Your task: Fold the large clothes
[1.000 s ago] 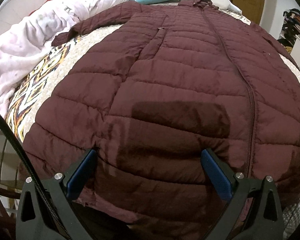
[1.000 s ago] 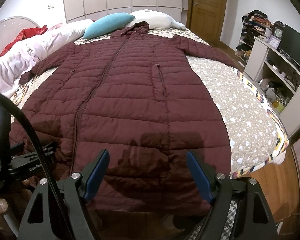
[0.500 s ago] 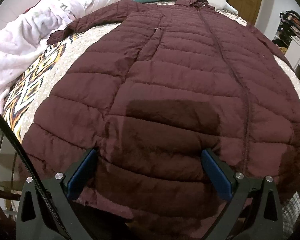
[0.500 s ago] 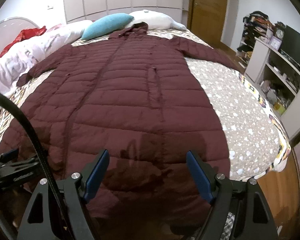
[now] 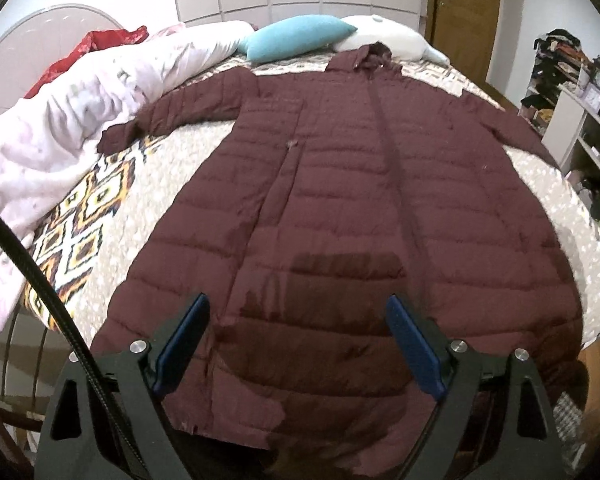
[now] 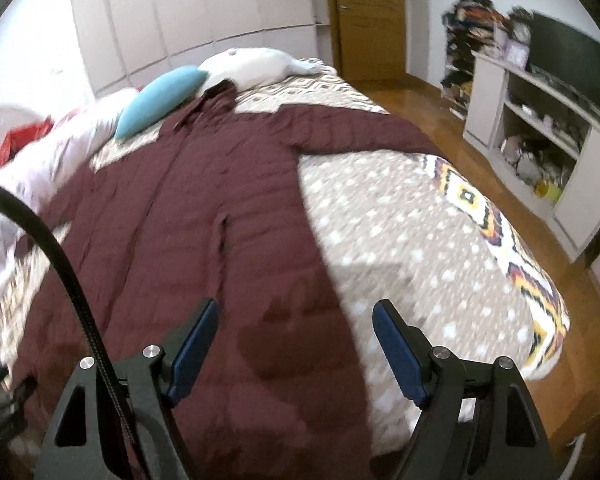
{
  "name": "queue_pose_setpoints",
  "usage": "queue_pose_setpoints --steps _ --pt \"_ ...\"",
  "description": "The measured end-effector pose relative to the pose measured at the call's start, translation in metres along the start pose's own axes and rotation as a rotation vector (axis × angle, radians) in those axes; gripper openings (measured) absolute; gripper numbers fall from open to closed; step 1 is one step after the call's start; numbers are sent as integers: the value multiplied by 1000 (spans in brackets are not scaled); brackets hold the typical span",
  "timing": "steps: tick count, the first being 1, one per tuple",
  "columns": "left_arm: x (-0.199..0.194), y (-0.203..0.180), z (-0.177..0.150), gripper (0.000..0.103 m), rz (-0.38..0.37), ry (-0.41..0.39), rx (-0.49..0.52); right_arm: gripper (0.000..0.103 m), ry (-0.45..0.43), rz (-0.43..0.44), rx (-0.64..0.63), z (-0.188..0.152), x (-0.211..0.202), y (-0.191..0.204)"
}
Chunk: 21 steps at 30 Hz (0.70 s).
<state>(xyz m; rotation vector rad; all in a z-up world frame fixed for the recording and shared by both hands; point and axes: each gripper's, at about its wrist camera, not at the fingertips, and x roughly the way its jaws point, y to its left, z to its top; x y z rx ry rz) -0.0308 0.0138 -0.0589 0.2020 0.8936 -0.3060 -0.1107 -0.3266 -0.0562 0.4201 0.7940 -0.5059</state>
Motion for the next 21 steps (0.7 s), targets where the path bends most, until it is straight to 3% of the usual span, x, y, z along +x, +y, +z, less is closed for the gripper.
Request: queue_pose_setpoints --steps 6,9,14,21 --pt "10 -15 14 90 -21 -7 20 81 -33 -16 161 57 42 -77" --pt "17 -22 20 90 -48 -6 27 76 2 75 275 85 78 -120" --pt "17 -33 30 90 -72 -31 51 59 51 268 609 112 147 -201" --pt "28 -45 50 90 -75 -41 72 56 38 342 847 147 224 -251"
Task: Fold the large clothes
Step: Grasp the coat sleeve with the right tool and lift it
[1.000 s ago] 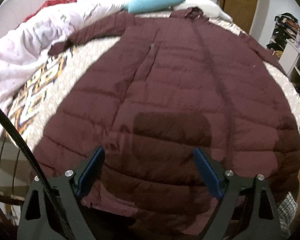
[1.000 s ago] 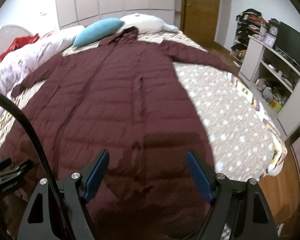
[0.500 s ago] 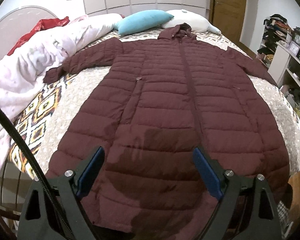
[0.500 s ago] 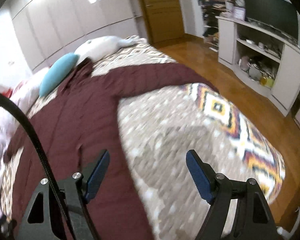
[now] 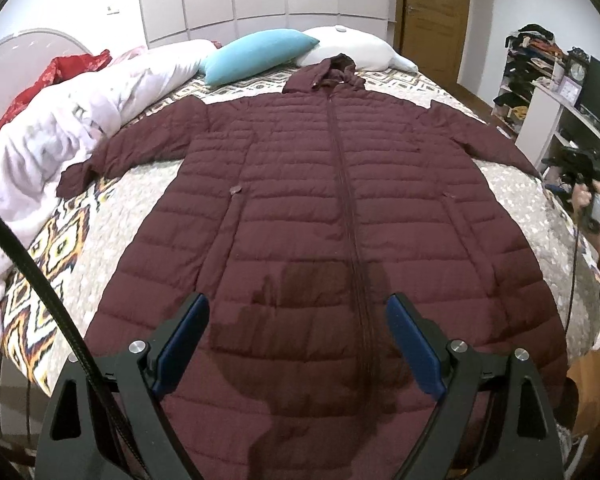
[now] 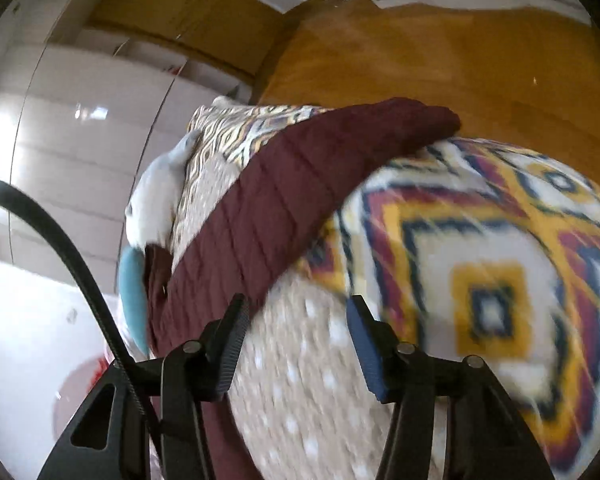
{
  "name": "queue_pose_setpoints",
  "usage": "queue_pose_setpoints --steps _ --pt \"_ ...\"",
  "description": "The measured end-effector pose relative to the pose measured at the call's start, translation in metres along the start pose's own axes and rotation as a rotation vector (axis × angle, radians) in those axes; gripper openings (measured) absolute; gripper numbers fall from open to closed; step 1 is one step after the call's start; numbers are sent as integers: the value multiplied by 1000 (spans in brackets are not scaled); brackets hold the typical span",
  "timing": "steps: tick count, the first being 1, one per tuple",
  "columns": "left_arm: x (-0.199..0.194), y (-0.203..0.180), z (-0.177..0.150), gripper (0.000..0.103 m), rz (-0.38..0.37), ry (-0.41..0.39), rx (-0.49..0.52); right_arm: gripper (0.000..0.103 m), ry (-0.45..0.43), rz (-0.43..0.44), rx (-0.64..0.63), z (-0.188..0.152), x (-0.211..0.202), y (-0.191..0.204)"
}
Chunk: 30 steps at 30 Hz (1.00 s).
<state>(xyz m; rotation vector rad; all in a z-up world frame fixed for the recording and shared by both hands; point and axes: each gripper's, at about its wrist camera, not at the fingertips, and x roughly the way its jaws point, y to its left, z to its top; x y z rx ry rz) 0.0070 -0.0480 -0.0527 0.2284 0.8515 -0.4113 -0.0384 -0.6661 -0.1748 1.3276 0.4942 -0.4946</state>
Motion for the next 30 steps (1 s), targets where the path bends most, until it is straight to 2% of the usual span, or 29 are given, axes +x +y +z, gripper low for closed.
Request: queue_pose_setpoints --steps 7,11,13,14,17,18,21,25,28,30 --pt "29 -5 9 90 9 55 5 56 25 -62 49 38 55 10" --pt "41 -2 11 90 18 73 -1 56 -12 -35 111 51 63 1" --pt "45 0 12 90 17 80 -6 39 -28 -57 114 58 64 6" --pt "46 1 13 90 16 83 -8 14 -43 -103 94 61 64 10" --pt "49 5 13 90 15 83 -12 8 -82 -181 -10 65 57 32" --pt "50 8 12 90 13 81 -19 8 -110 -222 -85 61 52 50" --pt "52 17 12 90 2 77 -50 7 -192 -305 -400 29 37 125" --pt "52 31 12 90 2 70 -94 7 -186 -244 -771 -50 38 217" --pt "49 43 11 90 4 60 -126 6 -79 -168 -1045 -138 59 265" --pt "45 52 11 90 11 47 -141 6 21 -154 -1204 -198 83 277"
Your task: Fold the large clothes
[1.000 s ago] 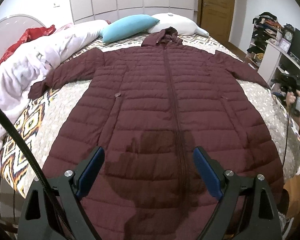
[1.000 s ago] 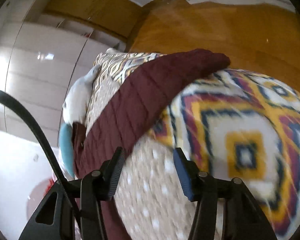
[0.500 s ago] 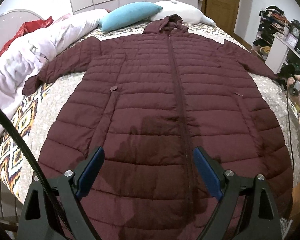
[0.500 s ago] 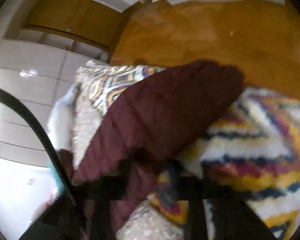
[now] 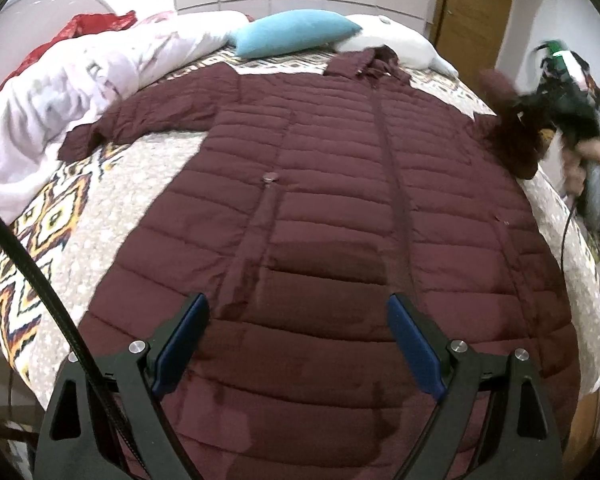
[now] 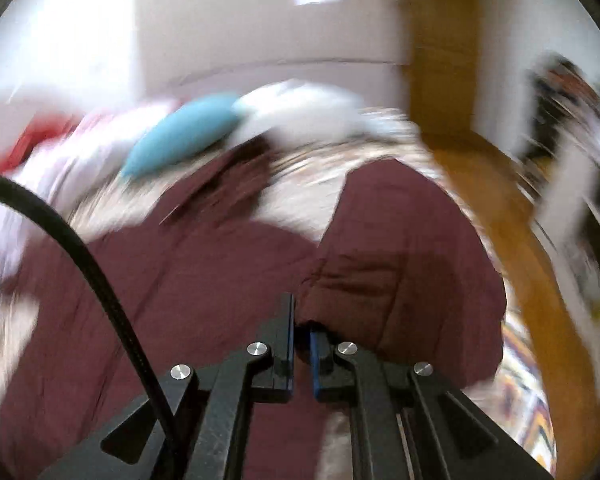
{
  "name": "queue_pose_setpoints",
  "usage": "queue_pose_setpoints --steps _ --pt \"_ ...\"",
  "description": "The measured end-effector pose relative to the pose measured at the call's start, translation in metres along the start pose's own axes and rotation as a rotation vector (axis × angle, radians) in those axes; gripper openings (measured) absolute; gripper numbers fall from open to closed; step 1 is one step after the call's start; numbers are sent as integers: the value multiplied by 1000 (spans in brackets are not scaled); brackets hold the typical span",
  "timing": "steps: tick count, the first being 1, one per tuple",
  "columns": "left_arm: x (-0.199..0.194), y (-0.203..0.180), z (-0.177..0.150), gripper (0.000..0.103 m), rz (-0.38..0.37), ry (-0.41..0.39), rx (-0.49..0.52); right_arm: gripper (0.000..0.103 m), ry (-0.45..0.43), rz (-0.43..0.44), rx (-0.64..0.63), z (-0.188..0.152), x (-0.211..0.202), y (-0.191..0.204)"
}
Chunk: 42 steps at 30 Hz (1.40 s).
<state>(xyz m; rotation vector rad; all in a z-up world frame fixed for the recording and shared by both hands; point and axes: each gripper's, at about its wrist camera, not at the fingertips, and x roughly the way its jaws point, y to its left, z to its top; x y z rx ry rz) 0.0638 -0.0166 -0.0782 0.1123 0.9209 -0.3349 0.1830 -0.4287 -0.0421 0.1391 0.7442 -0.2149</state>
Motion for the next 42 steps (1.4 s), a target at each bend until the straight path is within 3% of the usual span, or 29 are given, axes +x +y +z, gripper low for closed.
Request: queue_pose_setpoints --steps 4,6,8,10,12,14,18,20,22,26,34,37,38,39,40,41,42 --pt "-9 12 5 90 23 -37 -12 6 133 37 -279 -39 42 97" --pt "-12 18 9 90 28 -55 -24 8 196 44 -369 -61 58 131" --pt "-15 22 16 90 31 -73 -33 16 205 12 -415 -74 70 146" --pt "-14 22 24 90 36 -86 -26 19 184 9 -378 -81 64 142" --pt "-11 16 35 90 31 -92 -5 28 193 94 -248 -79 50 122" --pt "-6 5 50 90 17 -105 29 29 177 166 -124 -82 32 98" --pt "16 -35 87 90 -11 -119 117 35 114 230 41 -88 -11 65" --pt "32 -60 106 90 -26 -115 161 35 100 180 77 -91 -20 50" --pt "51 -90 125 90 -47 -105 215 35 95 60 74 -93 -28 42" --pt "83 -140 148 90 -96 -64 302 50 89 -137 51 -101 -45 25" --pt "140 -214 175 90 -108 -17 480 51 169 -214 123 -108 -39 -12" --pt "160 -232 184 89 -64 -3 524 52 183 -211 155 -110 -39 -20" --pt "166 -236 188 79 -45 -2 530 52 184 -210 163 -111 -37 -21" --pt "172 -238 193 60 -26 6 528 52 186 -209 172 -111 -37 -22" --pt "177 -239 197 49 -18 25 520 52 187 -207 182 -112 -37 -23" --pt "182 -238 202 25 -2 37 505 52 190 -205 192 -113 -37 -24" --pt "183 -234 209 16 19 30 488 52 193 -203 201 -113 -38 -25"
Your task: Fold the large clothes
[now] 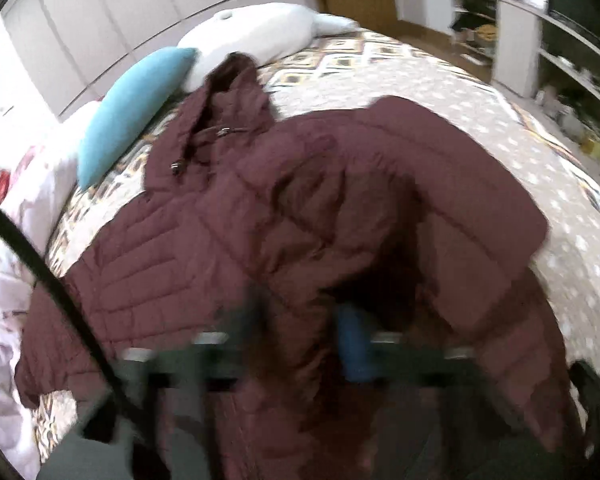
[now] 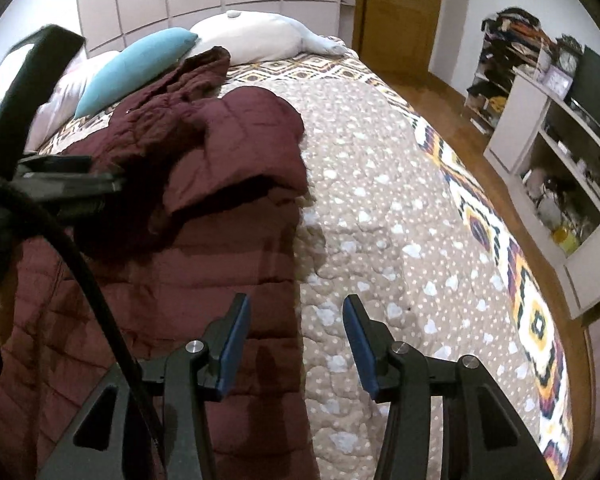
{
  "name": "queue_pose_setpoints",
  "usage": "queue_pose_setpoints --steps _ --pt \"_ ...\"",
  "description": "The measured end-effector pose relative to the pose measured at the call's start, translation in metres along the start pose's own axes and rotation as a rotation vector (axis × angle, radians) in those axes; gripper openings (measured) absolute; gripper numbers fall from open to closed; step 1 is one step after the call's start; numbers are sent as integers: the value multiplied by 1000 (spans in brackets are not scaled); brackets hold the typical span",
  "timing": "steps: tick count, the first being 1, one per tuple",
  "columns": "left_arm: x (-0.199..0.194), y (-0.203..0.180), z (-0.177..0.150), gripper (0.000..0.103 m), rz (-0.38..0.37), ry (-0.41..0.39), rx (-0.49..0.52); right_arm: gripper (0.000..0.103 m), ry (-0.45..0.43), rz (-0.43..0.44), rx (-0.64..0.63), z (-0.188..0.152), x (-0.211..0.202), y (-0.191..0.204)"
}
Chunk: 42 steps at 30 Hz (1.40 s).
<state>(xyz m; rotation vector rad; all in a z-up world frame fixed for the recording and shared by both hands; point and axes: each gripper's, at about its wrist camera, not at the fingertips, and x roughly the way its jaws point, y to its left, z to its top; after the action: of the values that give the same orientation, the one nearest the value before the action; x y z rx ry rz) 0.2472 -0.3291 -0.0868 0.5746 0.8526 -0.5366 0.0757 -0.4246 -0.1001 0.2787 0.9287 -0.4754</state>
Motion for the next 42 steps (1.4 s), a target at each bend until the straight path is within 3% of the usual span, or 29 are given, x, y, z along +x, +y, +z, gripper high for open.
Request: queue_pose_setpoints --steps 4,10,15,18,20,24,31,33,35,38,42 --pt "-22 48 5 11 45 -95 -113 52 8 12 21 0 0 -2" --pt "-47 149 -14 11 182 -206 -318 52 -8 26 18 6 -3 10" --pt "5 213 -53 16 166 -61 -485 52 7 48 -3 12 4 34" --pt "39 233 -85 25 87 41 -586 52 4 65 -29 14 5 48" --pt "51 247 -103 31 3 77 -666 52 -4 74 -45 16 4 56" --pt "47 270 -133 36 -46 63 -749 52 -21 68 -68 24 4 72" --pt "3 325 -177 37 98 32 -765 52 -3 101 -83 23 2 102" --pt "-9 349 -196 47 141 31 -794 52 -3 117 -100 19 0 112" --pt "-18 375 -217 54 195 31 -837 52 -7 149 -120 14 -3 126" --pt "-20 419 -247 55 268 55 -903 54 -12 196 -147 4 -4 143" --pt "-18 477 -294 57 273 81 -1043 54 -10 235 -186 -9 2 166"
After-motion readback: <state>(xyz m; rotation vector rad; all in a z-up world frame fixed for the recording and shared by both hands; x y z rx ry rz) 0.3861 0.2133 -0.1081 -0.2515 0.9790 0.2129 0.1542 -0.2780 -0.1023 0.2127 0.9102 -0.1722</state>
